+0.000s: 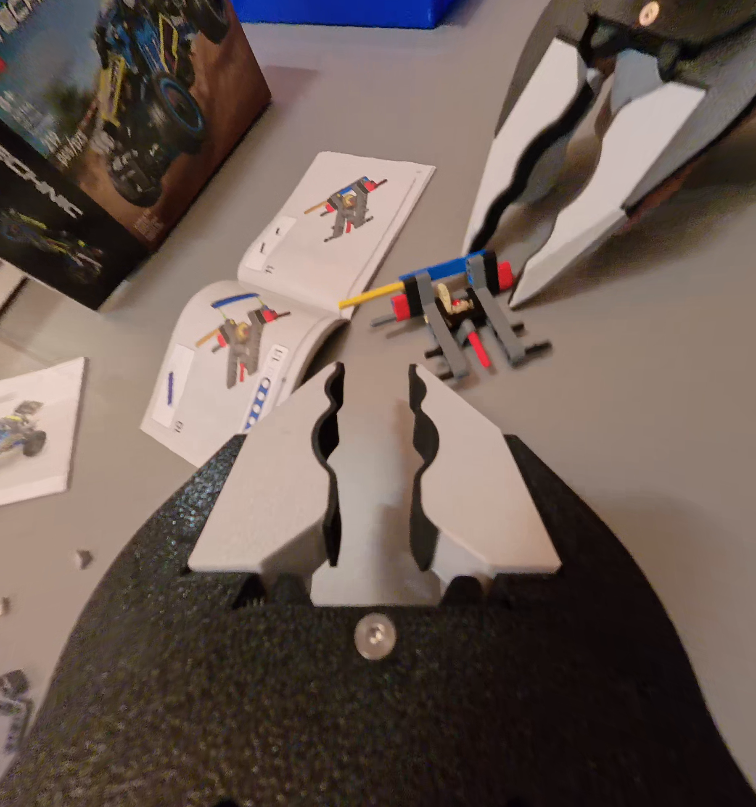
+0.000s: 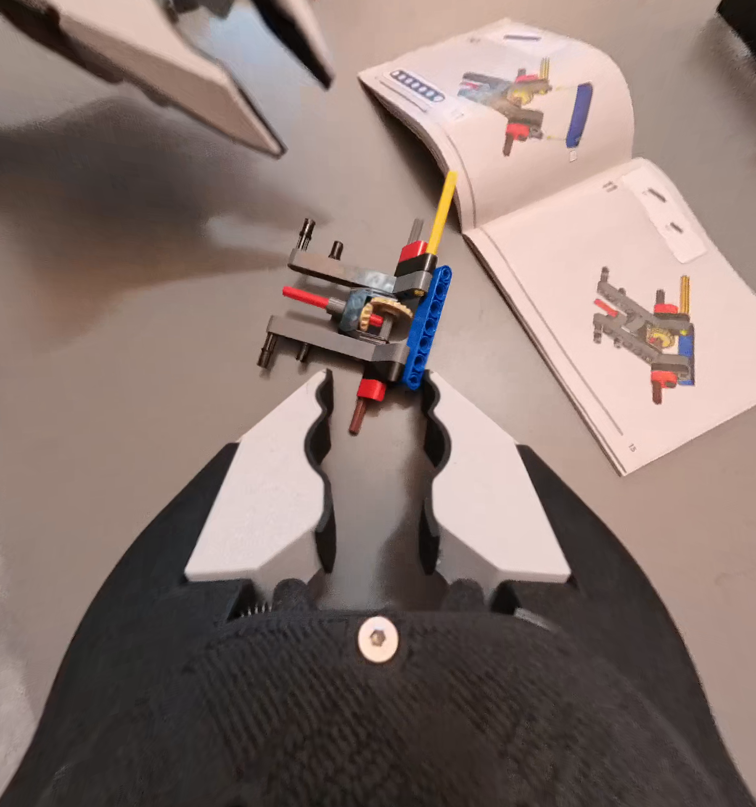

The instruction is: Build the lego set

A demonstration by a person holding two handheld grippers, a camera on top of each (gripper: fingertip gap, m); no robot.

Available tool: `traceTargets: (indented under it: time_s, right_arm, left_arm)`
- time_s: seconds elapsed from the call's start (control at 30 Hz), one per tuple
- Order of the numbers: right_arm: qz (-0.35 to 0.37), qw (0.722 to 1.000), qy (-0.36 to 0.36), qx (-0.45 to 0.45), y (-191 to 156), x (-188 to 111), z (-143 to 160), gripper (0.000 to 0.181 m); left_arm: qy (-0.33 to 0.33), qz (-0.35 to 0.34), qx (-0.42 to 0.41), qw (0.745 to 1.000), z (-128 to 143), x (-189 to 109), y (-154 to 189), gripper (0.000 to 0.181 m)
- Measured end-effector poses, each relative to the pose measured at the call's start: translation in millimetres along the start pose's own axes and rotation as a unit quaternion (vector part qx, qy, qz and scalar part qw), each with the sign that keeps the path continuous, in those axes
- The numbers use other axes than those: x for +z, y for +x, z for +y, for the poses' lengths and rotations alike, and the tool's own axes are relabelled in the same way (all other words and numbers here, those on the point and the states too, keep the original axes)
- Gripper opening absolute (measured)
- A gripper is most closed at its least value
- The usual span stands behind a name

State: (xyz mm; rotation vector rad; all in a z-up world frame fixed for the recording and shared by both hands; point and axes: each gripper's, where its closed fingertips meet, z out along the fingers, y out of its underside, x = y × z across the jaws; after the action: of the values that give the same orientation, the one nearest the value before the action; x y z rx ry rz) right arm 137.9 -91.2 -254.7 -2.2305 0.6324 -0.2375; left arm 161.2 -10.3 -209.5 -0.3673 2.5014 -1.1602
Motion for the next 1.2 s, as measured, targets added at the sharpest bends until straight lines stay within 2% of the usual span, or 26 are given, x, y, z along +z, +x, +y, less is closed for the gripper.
traceTargets:
  time_s: [0.03, 0.2, 0.4, 0.53, 0.63, 0.77, 0.83, 1.03, 1.2]
  right_arm:
    - [0.002, 1.000, -0.002, -0.014, -1.6, 1.3, -0.1, 0.029]
    - [-0.009, 1.000, 0.010, -0.018, -11.6, 4.0, -2.5, 0.028]
    - [-0.025, 0.999, 0.004, -0.028, -22.9, 1.0, 0.2, 0.030]
    - [-0.035, 0.999, -0.004, -0.040, -25.6, -6.3, 5.5, 0.037]
    - [-0.019, 0.998, -0.002, -0.051, -8.8, -21.6, 5.4, 0.035]
    - [0.073, 0.993, -0.004, -0.090, 43.4, -41.5, 13.4, 0.037]
    - [0.094, 0.992, -0.014, -0.088, 63.5, -46.6, 21.6, 0.041]
    - [0.091, 0.992, -0.009, -0.088, 97.0, -49.2, 20.4, 0.044]
    - [0.072, 0.990, -0.006, -0.120, 112.6, -45.8, 10.2, 0.048]
  left_arm:
    - [0.000, 0.001, 0.008, 1.000, -4.7, 1.5, -4.0, 0.027]
    - [-0.034, 0.007, 0.037, 0.999, -16.3, 12.4, -23.4, 0.028]
    - [-0.030, 0.011, 0.048, 0.998, -29.2, 28.7, -32.7, 0.028]
    - [-0.042, 0.017, 0.074, 0.996, -35.1, 42.7, -37.2, 0.028]
    - [-0.055, 0.031, 0.096, 0.993, -40.7, 52.3, -40.4, 0.025]
    - [-0.081, 0.082, 0.115, 0.987, -44.6, 64.3, -35.6, 0.026]
    - [-0.099, 0.106, 0.119, 0.982, -43.4, 71.8, -31.6, 0.026]
    - [-0.143, 0.171, 0.127, 0.967, -43.9, 100.6, -13.4, 0.029]
    - [-0.170, 0.224, 0.133, 0.950, -45.3, 115.2, 7.4, 0.044]
